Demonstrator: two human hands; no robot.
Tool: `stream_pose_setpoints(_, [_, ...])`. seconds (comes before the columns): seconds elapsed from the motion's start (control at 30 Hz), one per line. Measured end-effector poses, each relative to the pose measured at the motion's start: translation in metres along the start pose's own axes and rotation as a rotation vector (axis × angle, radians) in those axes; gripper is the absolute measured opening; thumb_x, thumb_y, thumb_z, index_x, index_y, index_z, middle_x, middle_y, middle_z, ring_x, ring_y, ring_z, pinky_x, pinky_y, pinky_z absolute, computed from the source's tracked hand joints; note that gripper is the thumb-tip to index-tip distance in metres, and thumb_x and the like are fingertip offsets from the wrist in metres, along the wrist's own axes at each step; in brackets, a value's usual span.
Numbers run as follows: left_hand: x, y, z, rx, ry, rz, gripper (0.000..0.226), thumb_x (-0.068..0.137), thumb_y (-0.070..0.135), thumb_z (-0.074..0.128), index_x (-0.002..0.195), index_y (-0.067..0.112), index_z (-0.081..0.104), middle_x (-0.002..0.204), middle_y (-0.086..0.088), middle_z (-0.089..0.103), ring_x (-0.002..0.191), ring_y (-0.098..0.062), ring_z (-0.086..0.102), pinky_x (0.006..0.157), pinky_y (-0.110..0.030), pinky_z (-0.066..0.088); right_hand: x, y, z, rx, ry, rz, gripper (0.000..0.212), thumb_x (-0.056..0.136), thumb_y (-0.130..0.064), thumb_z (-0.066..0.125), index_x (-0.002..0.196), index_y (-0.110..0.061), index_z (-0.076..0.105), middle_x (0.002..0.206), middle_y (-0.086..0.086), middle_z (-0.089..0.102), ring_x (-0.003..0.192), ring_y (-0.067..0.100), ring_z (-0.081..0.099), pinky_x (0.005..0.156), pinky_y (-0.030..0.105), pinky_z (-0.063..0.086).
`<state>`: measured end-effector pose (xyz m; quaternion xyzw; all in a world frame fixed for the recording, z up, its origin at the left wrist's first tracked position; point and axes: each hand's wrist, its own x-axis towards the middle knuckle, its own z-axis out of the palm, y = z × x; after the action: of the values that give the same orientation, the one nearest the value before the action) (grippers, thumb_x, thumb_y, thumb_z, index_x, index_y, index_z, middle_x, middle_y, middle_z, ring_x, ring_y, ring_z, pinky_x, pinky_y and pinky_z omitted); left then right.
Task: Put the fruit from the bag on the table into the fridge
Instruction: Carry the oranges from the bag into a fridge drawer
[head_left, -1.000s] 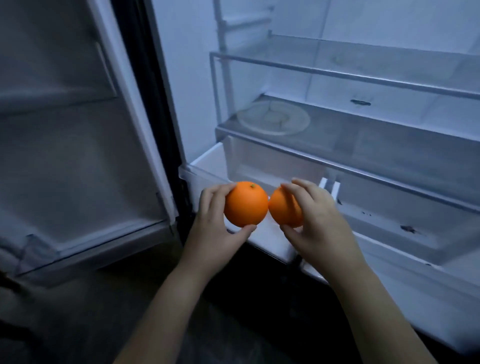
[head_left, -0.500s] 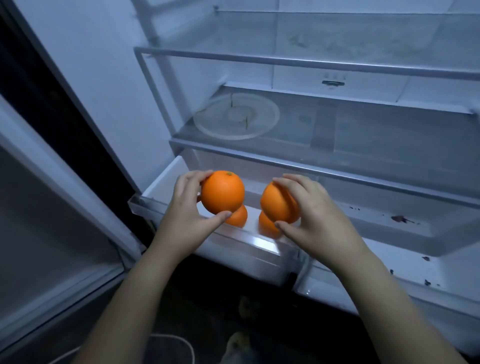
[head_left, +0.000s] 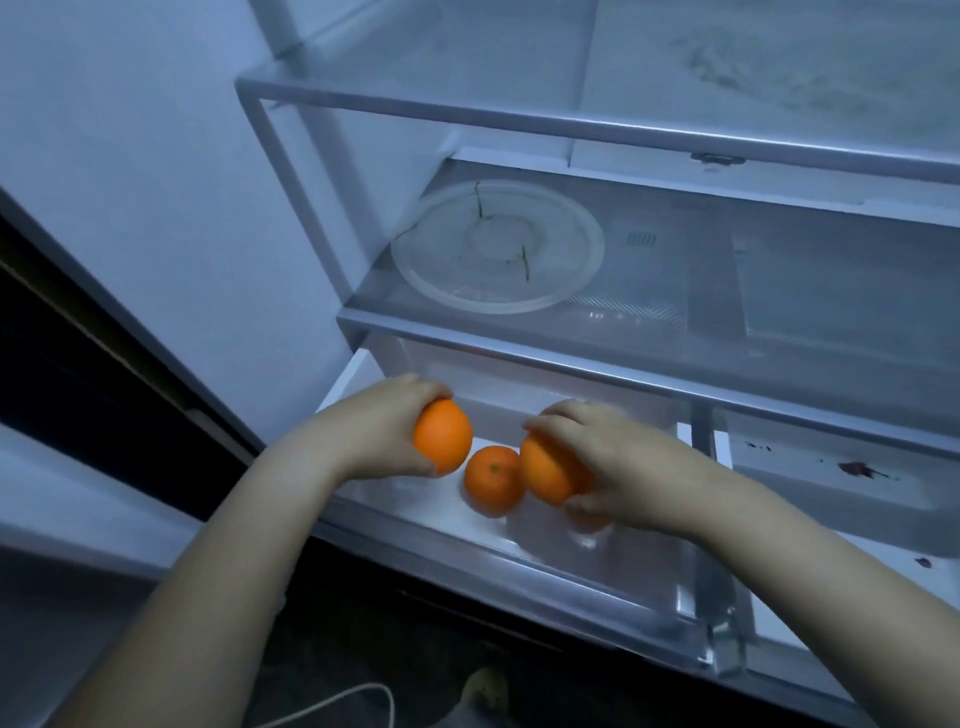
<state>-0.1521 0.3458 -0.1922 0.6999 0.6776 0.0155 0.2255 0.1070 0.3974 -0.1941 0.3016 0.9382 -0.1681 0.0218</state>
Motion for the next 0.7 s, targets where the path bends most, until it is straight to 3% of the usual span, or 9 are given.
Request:
stream_pose_setpoints(0.1, [0.016, -0.005, 0.008, 0.15, -0.126, -0.059, 0.076, 0.071, 0.034, 0.074, 0.137, 0.028, 0.038, 0.131, 0.003, 0.043, 0.121, -0.019, 0.042, 0.094, -0.033, 0.042, 0.012, 0.003, 0.005, -0.064, -0.095, -0.012, 0.081, 0.074, -0.035, 0.07, 0.143, -0.028, 0.028, 0.136, -0.004, 0.036, 0.124, 0.018, 0.036, 0.092, 0.04, 0.045])
stream_pose_setpoints(0.23, [0.029, -0.01, 0.016, 0.257, -0.274, -0.105, 0.073, 0.073, 0.028, 0.07, 0.138, 0.025, 0.039, 0.131, -0.002, 0.036, 0.122, -0.024, 0.042, 0.094, -0.037, 0.045, 0.029, 0.002, 0.017, -0.139, -0.216, -0.102, 0.079, 0.072, -0.038, 0.073, 0.138, -0.025, 0.033, 0.129, 0.0, 0.041, 0.116, 0.021, 0.042, 0.088, 0.038, 0.046])
stream_pose_setpoints(0.33, [0.041, -0.008, 0.017, 0.308, -0.304, -0.12, 0.072, 0.073, 0.026, 0.07, 0.138, 0.021, 0.039, 0.132, -0.004, 0.035, 0.116, -0.027, 0.048, 0.091, -0.04, 0.049, 0.041, 0.0, 0.031, -0.171, -0.312, -0.186, 0.072, 0.071, -0.035, 0.072, 0.133, -0.023, 0.038, 0.124, 0.003, 0.043, 0.111, 0.025, 0.045, 0.086, 0.038, 0.046])
stream_pose_setpoints(0.47, [0.048, -0.002, 0.015, 0.261, -0.341, -0.153, 0.07, 0.073, 0.022, 0.075, 0.133, 0.017, 0.038, 0.129, -0.007, 0.046, 0.107, -0.028, 0.054, 0.081, -0.036, 0.05, 0.052, -0.003, 0.042, -0.184, -0.385, -0.249, 0.063, 0.073, -0.031, 0.071, 0.129, -0.02, 0.043, 0.121, 0.006, 0.043, 0.107, 0.028, 0.046, 0.083, 0.042, 0.047])
stream_pose_setpoints(0.7, [0.054, -0.01, 0.022, 0.268, -0.387, -0.061, 0.072, 0.075, 0.028, 0.076, 0.136, 0.021, 0.038, 0.134, -0.002, 0.041, 0.111, -0.026, 0.052, 0.086, -0.036, 0.049, 0.066, -0.001, 0.07, -0.276, -0.478, -0.267, 0.08, 0.072, -0.029, 0.076, 0.139, -0.023, 0.034, 0.13, 0.005, 0.036, 0.114, 0.028, 0.039, 0.084, 0.048, 0.047])
